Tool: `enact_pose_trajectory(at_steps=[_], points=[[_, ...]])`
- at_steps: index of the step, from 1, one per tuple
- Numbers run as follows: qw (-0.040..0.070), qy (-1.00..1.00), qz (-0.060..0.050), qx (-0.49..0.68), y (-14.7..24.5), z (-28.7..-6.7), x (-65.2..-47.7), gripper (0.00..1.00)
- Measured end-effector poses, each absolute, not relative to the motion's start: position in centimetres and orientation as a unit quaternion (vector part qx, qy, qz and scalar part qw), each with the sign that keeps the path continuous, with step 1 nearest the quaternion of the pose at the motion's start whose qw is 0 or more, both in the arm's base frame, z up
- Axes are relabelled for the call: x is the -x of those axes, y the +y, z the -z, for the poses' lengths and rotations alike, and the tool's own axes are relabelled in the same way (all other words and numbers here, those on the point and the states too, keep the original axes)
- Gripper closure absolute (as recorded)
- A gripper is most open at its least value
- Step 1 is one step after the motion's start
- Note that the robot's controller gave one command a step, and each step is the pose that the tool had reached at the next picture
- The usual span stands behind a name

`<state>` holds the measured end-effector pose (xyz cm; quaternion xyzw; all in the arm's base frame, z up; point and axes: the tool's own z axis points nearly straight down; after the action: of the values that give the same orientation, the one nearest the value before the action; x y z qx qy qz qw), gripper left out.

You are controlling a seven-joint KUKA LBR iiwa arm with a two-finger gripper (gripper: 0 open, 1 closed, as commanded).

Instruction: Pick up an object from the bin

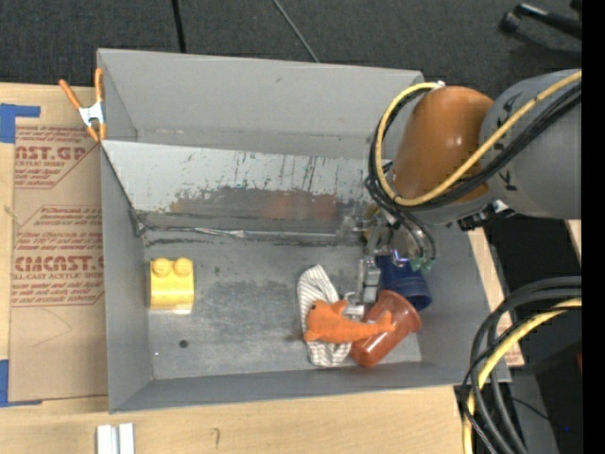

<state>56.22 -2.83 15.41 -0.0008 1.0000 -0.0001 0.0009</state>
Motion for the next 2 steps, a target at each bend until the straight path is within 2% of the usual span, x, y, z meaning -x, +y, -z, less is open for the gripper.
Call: enact_pose_trajectory(at_steps=[1,2], points=[[0.001,1.0,0.0,0.001,-2.8,-15.4,-56.2,0.0],[0.004,1.0,-0.001,-0.026,-4.1,-10.1,-52.5,0.0]])
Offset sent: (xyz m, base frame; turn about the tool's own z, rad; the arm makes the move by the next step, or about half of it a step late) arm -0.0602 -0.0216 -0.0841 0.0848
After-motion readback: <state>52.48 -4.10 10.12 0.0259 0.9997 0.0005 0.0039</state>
